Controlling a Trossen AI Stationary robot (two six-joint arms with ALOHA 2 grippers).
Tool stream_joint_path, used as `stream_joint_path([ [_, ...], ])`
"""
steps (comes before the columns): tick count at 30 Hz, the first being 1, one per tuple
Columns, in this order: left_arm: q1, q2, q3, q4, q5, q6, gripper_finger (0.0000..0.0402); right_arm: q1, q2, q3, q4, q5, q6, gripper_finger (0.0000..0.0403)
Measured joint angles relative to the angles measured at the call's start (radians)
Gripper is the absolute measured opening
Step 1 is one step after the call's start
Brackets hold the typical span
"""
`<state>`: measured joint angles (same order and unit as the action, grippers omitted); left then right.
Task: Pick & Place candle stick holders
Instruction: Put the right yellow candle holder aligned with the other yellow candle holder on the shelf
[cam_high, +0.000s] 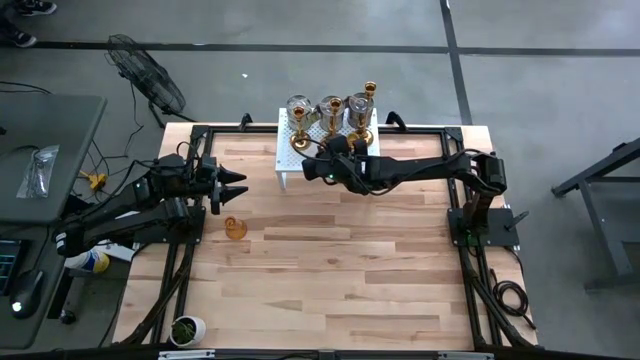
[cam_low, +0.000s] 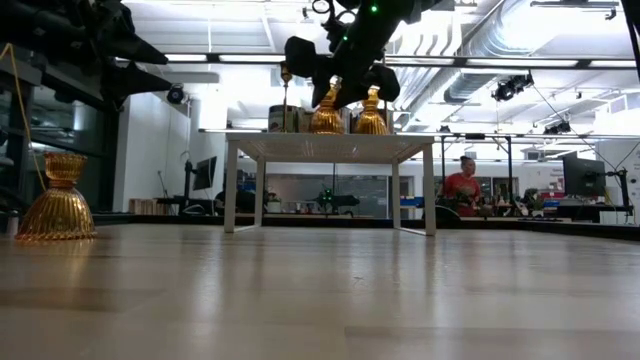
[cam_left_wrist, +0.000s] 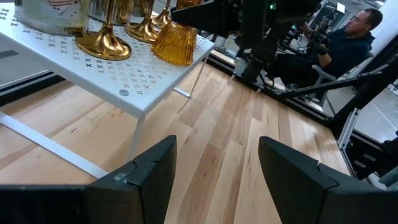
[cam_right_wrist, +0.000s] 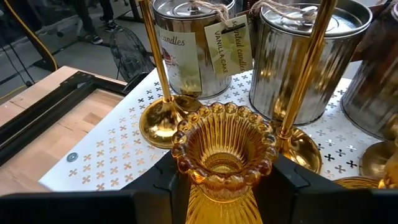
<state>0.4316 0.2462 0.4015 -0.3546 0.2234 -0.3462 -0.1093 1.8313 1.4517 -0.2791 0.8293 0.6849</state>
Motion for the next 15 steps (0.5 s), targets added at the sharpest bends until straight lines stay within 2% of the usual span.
stream_joint_path([
  [15,0.000,0.000,0.000,0.000,0.000,0.000,0.0223,0.000,0.000,0.000,0.003,0.010,0.001,0.0173],
])
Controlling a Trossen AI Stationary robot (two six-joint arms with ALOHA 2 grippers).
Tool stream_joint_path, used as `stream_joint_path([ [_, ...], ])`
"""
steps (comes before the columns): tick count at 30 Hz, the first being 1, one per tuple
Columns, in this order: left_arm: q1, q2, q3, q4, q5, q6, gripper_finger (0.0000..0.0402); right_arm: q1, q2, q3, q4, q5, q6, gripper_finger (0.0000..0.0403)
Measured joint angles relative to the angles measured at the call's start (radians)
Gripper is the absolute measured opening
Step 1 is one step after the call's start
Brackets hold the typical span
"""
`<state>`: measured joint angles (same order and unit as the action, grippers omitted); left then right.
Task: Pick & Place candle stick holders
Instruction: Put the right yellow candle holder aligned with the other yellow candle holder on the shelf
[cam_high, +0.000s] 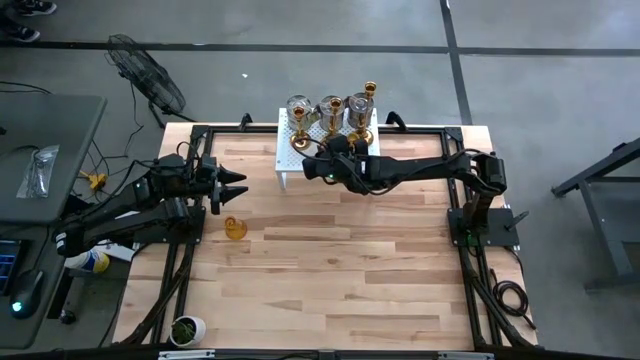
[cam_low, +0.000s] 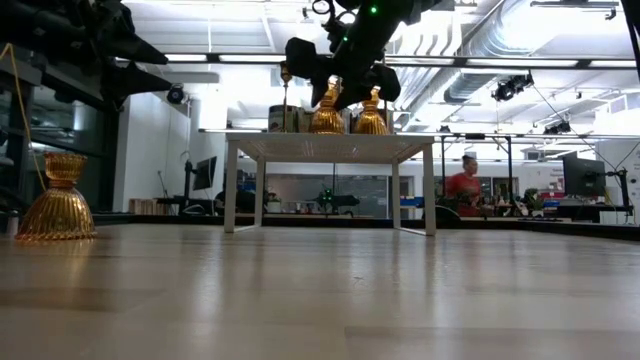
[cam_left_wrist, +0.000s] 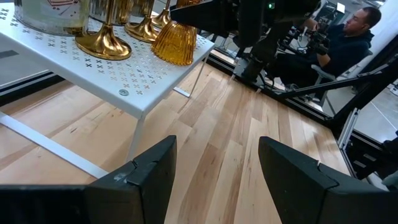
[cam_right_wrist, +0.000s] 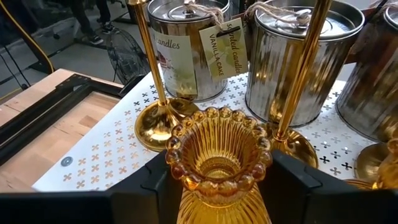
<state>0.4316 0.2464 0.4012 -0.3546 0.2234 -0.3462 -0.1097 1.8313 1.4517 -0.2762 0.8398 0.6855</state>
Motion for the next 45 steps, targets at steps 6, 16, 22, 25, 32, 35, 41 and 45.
stream_joint_path([
  [6,0.000,0.000,0.000,0.000,0.000,0.000,0.0223,0.000,0.000,0.000,0.002,0.009,0.000,0.0182],
  [16,0.000,0.000,0.000,0.000,0.000,0.000,0.0223,0.000,0.000,0.000,0.003,0.009,-0.007,0.0182],
  [22,0.000,0.000,0.000,0.000,0.000,0.000,0.0223,0.000,0.000,0.000,0.003,-0.006,-0.009,0.0182],
  [25,0.000,0.000,0.000,0.000,0.000,0.000,0.0223,-0.002,0.000,0.000,0.003,-0.012,-0.009,0.0183],
  [32,0.000,0.000,0.000,0.000,0.000,0.000,0.0223,-0.002,0.000,0.000,0.003,-0.010,-0.009,0.0242],
  [35,0.000,0.000,0.000,0.000,0.000,0.000,0.0223,-0.002,0.000,0.000,0.003,-0.010,-0.009,0.0272],
  [41,0.000,0.000,0.000,0.000,0.000,0.000,0.0223,-0.002,0.000,0.000,0.002,-0.009,-0.011,0.0297],
  [45,0.000,0.000,0.000,0.000,0.000,0.000,0.0223,-0.002,-0.004,0.000,-0.002,-0.009,-0.032,0.0296],
])
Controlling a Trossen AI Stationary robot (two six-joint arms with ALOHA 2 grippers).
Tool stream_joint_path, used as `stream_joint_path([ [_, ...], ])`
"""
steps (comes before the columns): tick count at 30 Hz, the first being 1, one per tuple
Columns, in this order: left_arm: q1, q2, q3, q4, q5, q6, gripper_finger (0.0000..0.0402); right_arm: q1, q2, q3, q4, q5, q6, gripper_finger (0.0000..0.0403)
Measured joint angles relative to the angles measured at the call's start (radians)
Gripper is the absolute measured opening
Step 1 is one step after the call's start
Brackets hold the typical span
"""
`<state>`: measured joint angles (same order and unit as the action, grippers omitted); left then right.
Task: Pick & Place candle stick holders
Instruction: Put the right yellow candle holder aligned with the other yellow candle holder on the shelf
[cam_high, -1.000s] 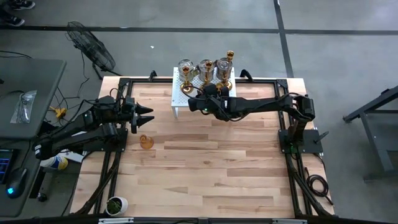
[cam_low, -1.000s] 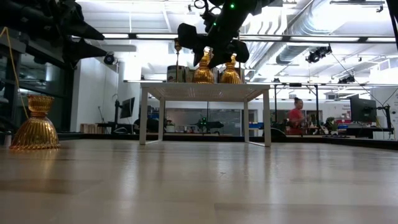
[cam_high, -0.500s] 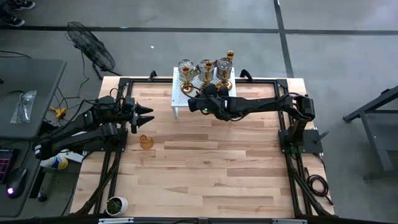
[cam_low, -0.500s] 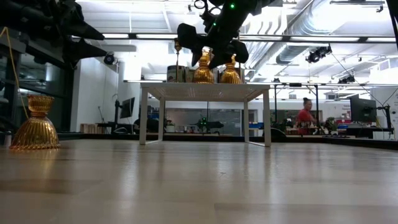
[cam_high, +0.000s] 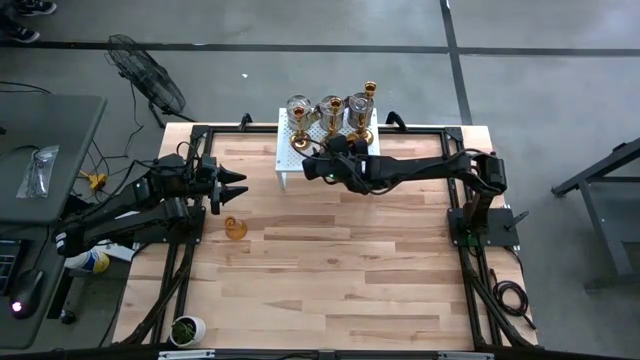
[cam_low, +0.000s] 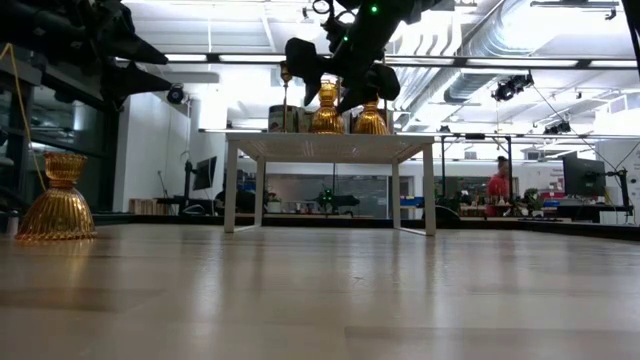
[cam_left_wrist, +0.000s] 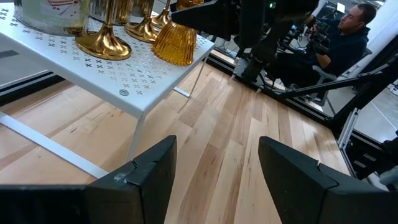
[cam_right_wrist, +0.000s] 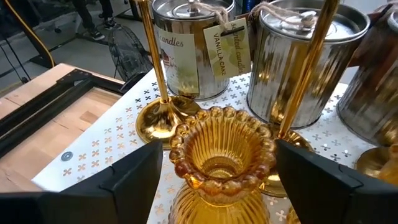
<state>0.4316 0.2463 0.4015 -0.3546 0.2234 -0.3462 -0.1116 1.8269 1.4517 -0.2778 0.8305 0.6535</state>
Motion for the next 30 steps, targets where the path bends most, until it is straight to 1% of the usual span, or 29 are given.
stream_joint_path([
  [9,0.000,0.000,0.000,0.000,0.000,0.000,0.0223,0.000,-0.018,0.000,0.000,0.004,-0.029,0.0294],
  [24,0.000,0.000,0.000,0.000,0.000,0.000,0.0223,0.000,-0.018,0.000,0.058,0.003,-0.057,0.0294],
  [30,0.000,0.000,0.000,0.000,0.000,0.000,0.0223,0.000,-0.018,0.000,0.094,0.005,-0.108,0.0294],
])
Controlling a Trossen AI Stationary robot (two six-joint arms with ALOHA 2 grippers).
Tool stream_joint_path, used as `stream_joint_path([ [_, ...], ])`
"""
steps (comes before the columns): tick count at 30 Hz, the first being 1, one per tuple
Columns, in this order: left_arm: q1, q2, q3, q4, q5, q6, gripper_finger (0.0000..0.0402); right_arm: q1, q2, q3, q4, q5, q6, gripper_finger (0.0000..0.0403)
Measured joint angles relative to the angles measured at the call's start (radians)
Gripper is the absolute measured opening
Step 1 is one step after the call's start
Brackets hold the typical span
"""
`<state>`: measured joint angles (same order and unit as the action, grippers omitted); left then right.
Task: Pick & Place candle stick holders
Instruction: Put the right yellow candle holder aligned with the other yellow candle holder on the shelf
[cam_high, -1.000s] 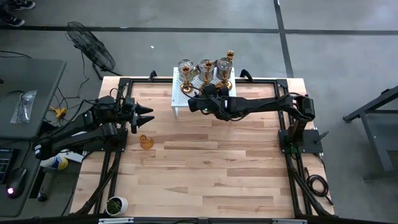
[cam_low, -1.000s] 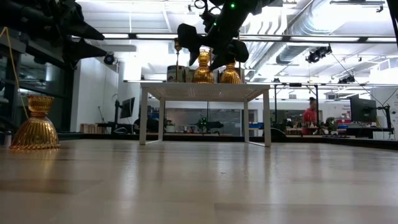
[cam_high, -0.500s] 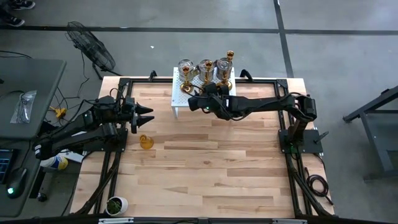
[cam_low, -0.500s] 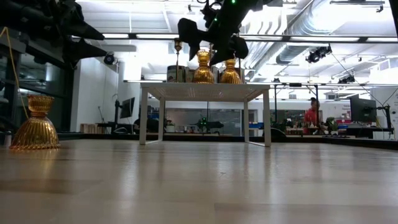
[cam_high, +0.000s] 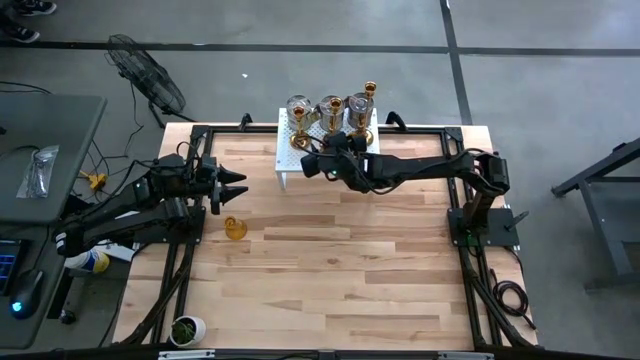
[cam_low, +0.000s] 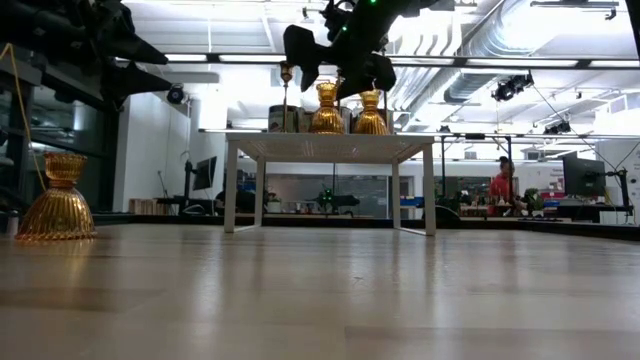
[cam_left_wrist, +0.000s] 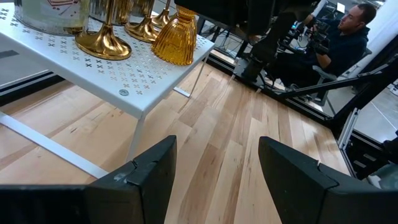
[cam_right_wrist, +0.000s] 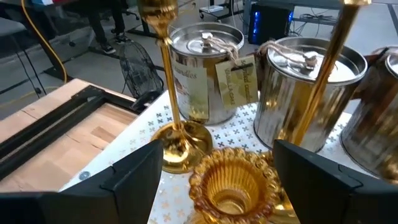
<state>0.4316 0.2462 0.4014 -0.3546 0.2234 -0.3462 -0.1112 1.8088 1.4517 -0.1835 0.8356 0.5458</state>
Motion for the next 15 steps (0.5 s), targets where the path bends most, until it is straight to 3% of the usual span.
stream_joint_path([
  [15,0.000,0.000,0.000,0.000,0.000,0.000,0.0223,0.000,-0.033,0.000,0.008,0.019,-0.081,0.0294],
])
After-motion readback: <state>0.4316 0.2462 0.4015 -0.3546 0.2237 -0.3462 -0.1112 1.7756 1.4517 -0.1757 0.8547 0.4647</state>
